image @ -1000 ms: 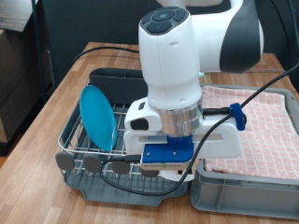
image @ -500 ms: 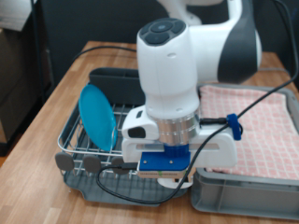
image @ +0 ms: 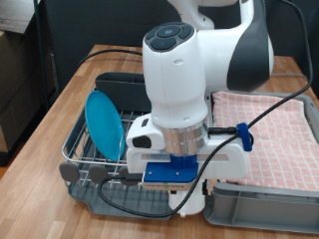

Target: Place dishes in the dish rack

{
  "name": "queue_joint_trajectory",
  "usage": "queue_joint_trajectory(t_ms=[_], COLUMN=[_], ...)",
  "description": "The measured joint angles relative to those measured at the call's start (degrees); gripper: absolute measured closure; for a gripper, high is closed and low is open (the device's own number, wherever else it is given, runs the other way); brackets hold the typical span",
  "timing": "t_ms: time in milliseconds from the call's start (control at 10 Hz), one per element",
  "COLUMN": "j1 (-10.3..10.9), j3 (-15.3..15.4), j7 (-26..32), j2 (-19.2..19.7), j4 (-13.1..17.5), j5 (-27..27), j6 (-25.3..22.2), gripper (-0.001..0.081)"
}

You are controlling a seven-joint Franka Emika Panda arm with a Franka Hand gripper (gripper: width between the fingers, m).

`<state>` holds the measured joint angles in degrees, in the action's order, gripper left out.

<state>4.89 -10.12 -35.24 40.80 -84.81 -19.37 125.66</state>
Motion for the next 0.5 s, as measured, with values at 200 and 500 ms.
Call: queue_joint_trajectory(t_ms=[200,500], j1=[-0.01,-0.21], j3=[-0.18,0.08], j7=[0.01,0.42], j2=[0.08,0.08], j4=[0.31,2.58], j5=[0.0,-0.19], j6=[-1.23,-7.24], gripper=[0.0157,0.0013])
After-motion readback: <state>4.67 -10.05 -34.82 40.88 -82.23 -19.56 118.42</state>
